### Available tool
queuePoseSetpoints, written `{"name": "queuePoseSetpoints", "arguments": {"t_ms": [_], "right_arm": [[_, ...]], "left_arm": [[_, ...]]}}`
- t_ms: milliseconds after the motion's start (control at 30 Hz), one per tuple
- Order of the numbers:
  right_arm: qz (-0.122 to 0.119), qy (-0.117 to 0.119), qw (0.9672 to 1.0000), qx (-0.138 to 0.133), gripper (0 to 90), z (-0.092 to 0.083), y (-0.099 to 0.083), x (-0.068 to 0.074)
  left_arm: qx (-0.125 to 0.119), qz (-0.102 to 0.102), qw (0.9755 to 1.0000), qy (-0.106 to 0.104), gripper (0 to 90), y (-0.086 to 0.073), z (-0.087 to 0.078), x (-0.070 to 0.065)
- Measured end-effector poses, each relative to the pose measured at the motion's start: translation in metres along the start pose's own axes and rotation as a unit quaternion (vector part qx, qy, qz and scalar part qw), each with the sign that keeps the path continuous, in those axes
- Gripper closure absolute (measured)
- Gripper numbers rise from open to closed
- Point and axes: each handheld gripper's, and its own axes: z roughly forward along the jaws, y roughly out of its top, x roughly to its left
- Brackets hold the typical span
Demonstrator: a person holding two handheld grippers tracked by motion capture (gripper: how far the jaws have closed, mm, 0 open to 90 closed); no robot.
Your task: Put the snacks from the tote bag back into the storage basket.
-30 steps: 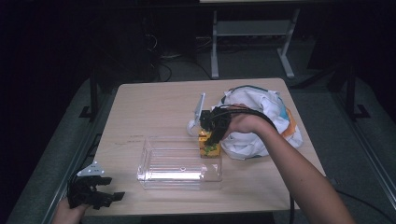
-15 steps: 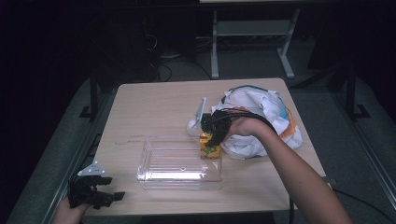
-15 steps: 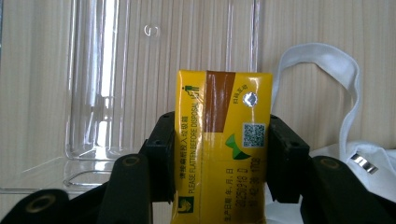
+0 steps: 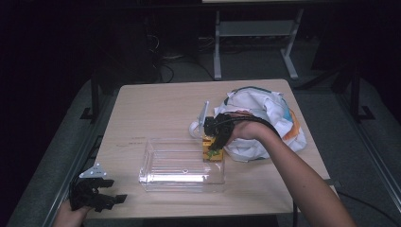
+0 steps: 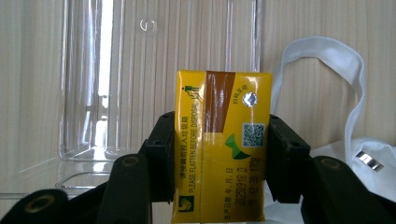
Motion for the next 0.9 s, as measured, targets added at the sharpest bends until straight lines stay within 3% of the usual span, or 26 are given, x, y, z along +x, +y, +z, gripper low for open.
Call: {"name": "queuePoseSetpoints", "arguments": {"t_ms": [200, 500, 533, 633, 900], "right_arm": [[0.017, 0.008, 0.9997, -0.013, 48.4, -0.002, 0.000, 0.000], [0.047, 0.012, 0.9983, -0.033, 34.8, -0.010, -0.007, -0.001], [0.062, 0.010, 0.9969, -0.048, 32.3, -0.014, -0.009, -0.001], [0.074, 0.001, 0.9949, -0.068, 29.1, -0.021, -0.013, 0.003], [0.107, -0.014, 0.9891, -0.100, 21.4, -0.032, -0.029, 0.006]], "left_arm": [[0.003, 0.005, 1.0000, -0.001, 15.3, 0.001, 0.000, 0.000], [-0.001, 0.005, 1.0000, -0.001, 15.3, 0.003, 0.001, 0.000], [0.000, 0.007, 1.0000, -0.002, 15.3, 0.004, 0.001, 0.000], [0.004, 0.009, 0.9999, -0.002, 15.3, 0.006, 0.002, 0.002], [0.001, 0.012, 0.9999, -0.006, 15.3, 0.011, 0.006, 0.002]]}}
